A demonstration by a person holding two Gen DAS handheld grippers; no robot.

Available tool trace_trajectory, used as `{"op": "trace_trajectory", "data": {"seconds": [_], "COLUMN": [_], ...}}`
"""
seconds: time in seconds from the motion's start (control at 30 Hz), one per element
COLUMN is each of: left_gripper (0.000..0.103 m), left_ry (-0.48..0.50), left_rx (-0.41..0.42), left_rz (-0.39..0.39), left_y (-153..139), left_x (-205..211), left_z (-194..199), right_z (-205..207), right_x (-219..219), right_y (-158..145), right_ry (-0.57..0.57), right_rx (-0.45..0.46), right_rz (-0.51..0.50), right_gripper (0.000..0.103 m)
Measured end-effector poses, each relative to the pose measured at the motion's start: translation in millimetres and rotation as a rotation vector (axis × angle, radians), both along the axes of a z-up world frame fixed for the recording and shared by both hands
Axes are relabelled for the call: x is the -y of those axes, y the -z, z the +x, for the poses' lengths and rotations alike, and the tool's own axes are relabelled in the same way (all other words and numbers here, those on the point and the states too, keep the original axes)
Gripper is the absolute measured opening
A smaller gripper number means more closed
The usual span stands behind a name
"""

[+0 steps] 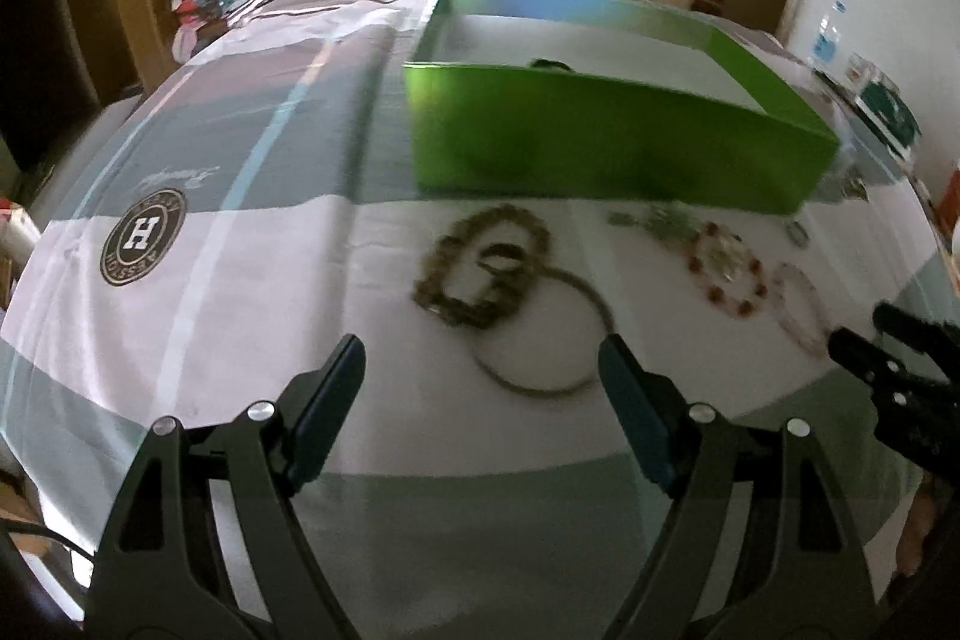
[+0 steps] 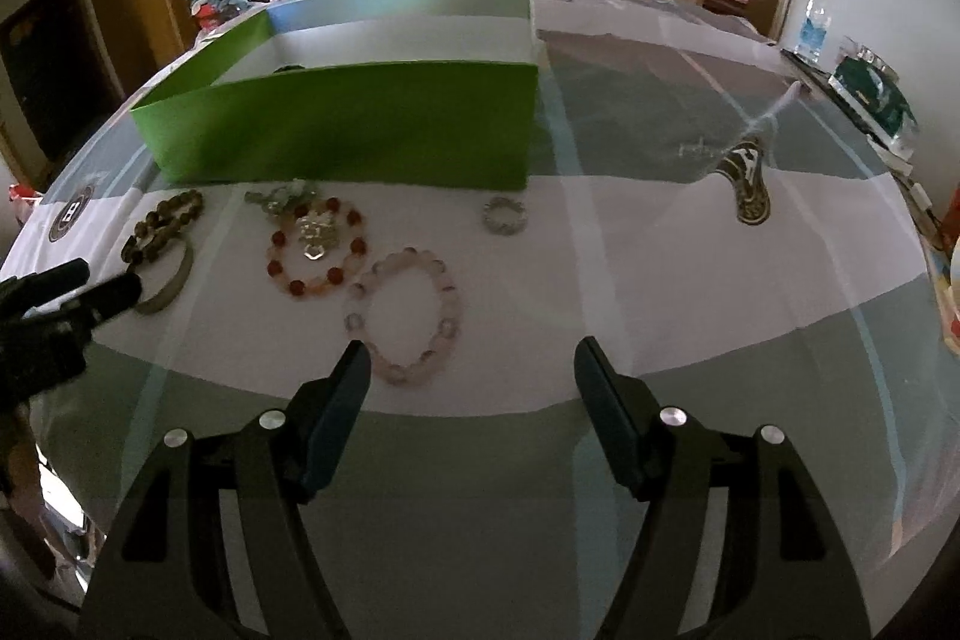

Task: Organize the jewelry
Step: 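Withdraw both tools from the box back over the remaining jewelry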

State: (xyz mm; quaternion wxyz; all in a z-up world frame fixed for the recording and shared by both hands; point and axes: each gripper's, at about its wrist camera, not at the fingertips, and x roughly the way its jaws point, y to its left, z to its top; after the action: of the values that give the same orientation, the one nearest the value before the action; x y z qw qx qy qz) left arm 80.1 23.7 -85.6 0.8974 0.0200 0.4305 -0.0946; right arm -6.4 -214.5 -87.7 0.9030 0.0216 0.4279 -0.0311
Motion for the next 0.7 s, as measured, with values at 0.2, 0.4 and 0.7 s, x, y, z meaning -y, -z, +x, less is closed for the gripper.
{"op": "trace_trajectory", "data": {"seconds": [0.2,0.4,0.7], "left_gripper": [0.073,0.064,0.066], "left_ry": [-0.016,0.025,0.116], "left_rx": [-0.025,-0.036,-0.035], "left_rz": [-0.003,0.007,0.009], "left_y": [5,12,12], "left_x": [-7,3,16], "left_z": [14,12,1], "right_z": [1,6,27], "right_x": [8,5,-11], "right_y": [1,0,9], "right_ry": [0.020,0.014,-0.015], "right_rx": [-0.001,0.003,-0.017], "right_rz": [0.014,0.012,-0.021], "right_gripper": [0.069,0.069,0.060]}}
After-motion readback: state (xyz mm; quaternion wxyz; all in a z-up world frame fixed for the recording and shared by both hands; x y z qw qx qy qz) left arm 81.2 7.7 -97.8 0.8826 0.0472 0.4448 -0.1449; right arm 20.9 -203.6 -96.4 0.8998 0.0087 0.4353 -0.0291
